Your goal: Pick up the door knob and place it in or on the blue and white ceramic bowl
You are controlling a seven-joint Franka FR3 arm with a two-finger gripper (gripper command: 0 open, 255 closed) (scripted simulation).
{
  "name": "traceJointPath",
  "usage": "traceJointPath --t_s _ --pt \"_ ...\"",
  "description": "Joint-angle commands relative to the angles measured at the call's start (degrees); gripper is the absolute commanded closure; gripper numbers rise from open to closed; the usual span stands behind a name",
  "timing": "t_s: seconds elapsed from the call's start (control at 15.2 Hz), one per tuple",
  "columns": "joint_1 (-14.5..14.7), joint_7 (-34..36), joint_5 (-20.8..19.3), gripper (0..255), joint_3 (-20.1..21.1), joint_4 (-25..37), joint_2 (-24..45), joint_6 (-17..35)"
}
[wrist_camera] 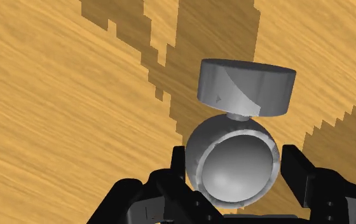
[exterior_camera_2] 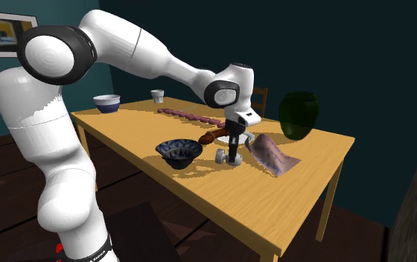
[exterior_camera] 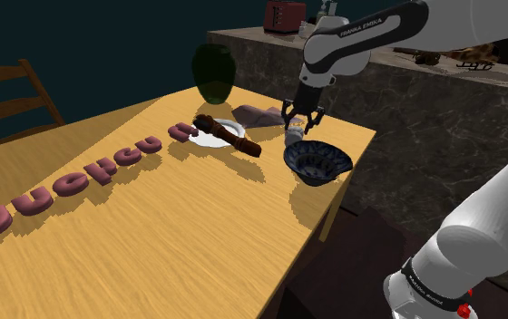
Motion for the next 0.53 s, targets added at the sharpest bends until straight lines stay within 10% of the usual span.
traceJointPath --t_s 0.0,0.46 --pt "0.05 0.17 -0.06 255 0.05 0.58 -0.27 -1.10" --pt "-0.05 0.69 -0.36 255 -0.04 3.39 -1.35 -4.85"
